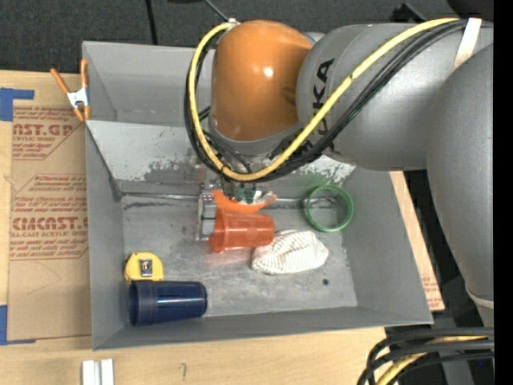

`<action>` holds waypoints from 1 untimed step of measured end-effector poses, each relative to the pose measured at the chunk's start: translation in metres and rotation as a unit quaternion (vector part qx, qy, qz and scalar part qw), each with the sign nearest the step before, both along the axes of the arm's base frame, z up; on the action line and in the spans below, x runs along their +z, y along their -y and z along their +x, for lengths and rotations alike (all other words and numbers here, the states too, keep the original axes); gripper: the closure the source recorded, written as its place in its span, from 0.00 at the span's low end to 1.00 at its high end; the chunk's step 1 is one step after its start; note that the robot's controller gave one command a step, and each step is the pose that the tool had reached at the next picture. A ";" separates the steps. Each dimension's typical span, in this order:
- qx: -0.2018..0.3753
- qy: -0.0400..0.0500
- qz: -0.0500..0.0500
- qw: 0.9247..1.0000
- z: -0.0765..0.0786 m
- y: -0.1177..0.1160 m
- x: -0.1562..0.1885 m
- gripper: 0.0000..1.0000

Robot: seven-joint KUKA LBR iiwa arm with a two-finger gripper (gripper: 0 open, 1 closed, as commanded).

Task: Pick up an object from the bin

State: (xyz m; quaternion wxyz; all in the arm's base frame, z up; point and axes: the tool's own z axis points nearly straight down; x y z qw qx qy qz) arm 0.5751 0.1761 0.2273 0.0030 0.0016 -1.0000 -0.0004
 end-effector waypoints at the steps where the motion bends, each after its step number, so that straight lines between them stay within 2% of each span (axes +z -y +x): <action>1: -0.001 0.004 0.001 1.000 0.002 0.001 0.005 0.00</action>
Offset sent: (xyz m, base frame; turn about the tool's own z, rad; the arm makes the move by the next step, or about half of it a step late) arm -0.0102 -0.0666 -0.0560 -0.0709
